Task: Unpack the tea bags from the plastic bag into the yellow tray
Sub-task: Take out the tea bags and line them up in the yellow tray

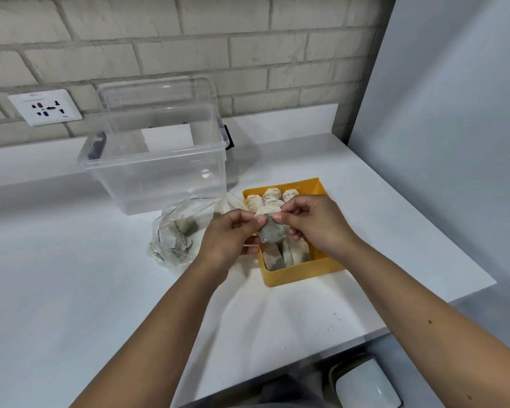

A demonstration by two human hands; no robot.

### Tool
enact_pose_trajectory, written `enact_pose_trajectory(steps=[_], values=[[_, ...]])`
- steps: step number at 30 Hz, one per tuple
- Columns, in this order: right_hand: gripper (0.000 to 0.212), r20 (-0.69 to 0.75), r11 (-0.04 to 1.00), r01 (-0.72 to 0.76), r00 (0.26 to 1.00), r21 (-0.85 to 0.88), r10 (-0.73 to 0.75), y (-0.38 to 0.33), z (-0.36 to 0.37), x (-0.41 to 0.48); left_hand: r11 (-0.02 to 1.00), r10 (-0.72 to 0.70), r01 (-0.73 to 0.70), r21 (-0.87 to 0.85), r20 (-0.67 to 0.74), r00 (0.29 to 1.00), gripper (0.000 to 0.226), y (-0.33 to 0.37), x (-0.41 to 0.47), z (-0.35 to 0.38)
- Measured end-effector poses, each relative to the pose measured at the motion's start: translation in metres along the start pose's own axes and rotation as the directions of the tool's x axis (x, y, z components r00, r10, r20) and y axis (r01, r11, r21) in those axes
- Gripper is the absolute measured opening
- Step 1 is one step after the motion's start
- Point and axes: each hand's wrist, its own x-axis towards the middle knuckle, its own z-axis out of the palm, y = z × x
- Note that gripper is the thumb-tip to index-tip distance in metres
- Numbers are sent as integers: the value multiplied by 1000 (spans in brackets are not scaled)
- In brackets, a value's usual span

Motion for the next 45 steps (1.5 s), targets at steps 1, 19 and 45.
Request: enact_pose_trajectory(steps=[1, 19, 45], values=[[11, -13, 1000, 5, 1000, -6, -5, 0, -3, 0, 1000, 4, -4, -5, 2, 1000, 8, 1, 0, 1], [4, 96, 884, -114, 980, -453, 176, 38, -46, 29, 999, 40, -38, 25, -76, 996, 6, 5, 4, -8], [31, 199, 954, 52, 980, -296, 8, -23, -36, 12, 994, 67, -66, 89, -13, 998, 8, 20, 7, 12]])
